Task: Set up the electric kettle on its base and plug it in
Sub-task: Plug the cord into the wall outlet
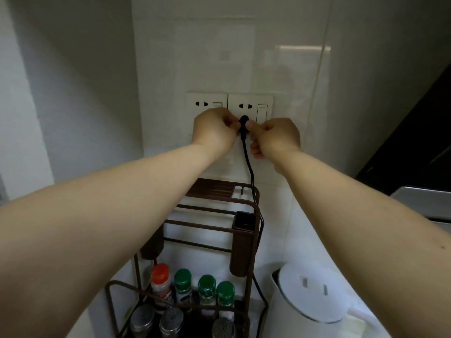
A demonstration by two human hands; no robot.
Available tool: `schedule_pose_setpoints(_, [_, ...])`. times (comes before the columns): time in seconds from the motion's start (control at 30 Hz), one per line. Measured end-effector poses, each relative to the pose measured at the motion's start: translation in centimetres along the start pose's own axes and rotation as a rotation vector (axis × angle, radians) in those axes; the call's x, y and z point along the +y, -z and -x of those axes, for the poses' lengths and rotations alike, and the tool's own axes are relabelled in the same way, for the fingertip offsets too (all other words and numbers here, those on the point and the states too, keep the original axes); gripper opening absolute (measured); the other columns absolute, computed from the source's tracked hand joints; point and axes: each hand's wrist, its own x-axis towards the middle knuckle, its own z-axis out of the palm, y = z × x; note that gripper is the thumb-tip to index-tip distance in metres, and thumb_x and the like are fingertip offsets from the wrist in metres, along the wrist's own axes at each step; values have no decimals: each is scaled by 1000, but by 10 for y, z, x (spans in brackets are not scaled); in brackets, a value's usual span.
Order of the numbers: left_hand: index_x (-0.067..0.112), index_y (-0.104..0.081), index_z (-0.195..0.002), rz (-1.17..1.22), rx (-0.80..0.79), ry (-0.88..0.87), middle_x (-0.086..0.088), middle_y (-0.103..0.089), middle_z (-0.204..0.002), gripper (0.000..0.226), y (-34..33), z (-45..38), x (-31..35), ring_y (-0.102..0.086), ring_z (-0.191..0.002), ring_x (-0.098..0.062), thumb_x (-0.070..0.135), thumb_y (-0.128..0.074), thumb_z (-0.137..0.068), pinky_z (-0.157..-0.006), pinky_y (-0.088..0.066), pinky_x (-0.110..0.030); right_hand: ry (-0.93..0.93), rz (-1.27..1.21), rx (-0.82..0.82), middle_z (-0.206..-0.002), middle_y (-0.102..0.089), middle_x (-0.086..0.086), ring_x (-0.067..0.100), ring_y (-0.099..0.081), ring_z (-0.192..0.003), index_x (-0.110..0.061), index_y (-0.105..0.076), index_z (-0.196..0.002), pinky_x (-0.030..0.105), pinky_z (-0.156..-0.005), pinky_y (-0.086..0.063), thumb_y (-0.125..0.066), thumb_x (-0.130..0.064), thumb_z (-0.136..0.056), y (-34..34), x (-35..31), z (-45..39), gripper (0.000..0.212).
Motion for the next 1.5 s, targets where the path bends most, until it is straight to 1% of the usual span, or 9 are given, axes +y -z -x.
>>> schedule_pose_setpoints(0.23, [12,-62,-86,66,31,0,-13,-71,-93,10,-8,-6,-5,-68,-89,-27,12,-53,-90,-86,-56,-43,64,75,12,-62,-67,12,29,-70,-62,-8,-62,-64,43,-70,-61,-60,-39,-88,-5,0,-5,39])
schedule_pose_setpoints(0.43, [7,-64,-94,160,-47,47,-14,-72,-92,12,-1,3,-1,-71,-86,-25,16,-66,-86,-84,-58,-41,-54,17,-60,-62,-62,8,20,-60,-51,-5,-60,-69,37,-60,-61,-62,-35,-88,-1,-9,0,35])
schedule_pose_setpoints(0.67, [15,-54,-72,229,-63,100,-5,-67,-73,21,-3,6,-5,-72,-81,-24,21,-65,-88,-81,-60,-43,-52,70,-15,-71,-68,13,27,-67,-62,0,-64,-77,43,-68,-61,-56,-41,-90,-10,-4,-1,44])
schedule_pose_setpoints(0.8, [14,-51,-72,257,-78,156,-10,-67,-81,21,-1,10,4,-72,-86,-27,18,-64,-89,-82,-59,-42,-154,-19,-122,-64,-59,7,17,-57,-50,-7,-54,-70,32,-55,-56,-60,-36,-89,-1,-13,-2,36])
schedule_pose_setpoints(0.97, [8,-57,-80,253,-88,161,-10,-68,-77,16,-2,6,3,-70,-77,-25,20,-64,-89,-79,-61,-42,-97,-15,-68,-58,-59,6,18,-57,-46,-8,-56,-64,29,-47,-56,-59,-40,-89,-6,-6,-4,41])
schedule_pose_setpoints(1.13, [5,-64,-99,111,-164,263,-19,-72,-100,23,-8,24,0,-69,-94,-34,23,-51,-95,-87,-57,-44,-125,203,-139,-60,-60,7,21,-56,-52,-13,-57,-61,33,-61,-52,-51,-38,-92,5,24,27,41])
schedule_pose_setpoints(1.33, [17,-67,-110,-223,-478,33,-4,-66,-116,23,-23,57,-13,-60,-108,-21,23,-57,-90,-82,-44,-22,-322,291,-458,-79,-69,1,14,-55,-60,-14,-67,-86,23,-54,-44,-59,-50,-84,43,73,69,38])
schedule_pose_setpoints(1.4, [16,-65,-114,-301,-595,21,-4,-63,-123,25,-28,60,-11,-57,-114,-21,18,-54,-92,-87,-43,-22,-354,360,-591,-82,-69,1,12,-55,-60,-12,-68,-94,21,-52,-45,-64,-40,-84,43,73,75,29])
schedule_pose_setpoints(1.5, [20,-65,-116,-403,-614,16,-3,-59,-131,35,-32,60,-11,-52,-123,-21,7,-46,-90,-104,-44,-29,-361,361,-599,-82,-66,8,12,-58,-58,-7,-66,-93,21,-53,-53,-62,-17,-88,40,76,78,11])
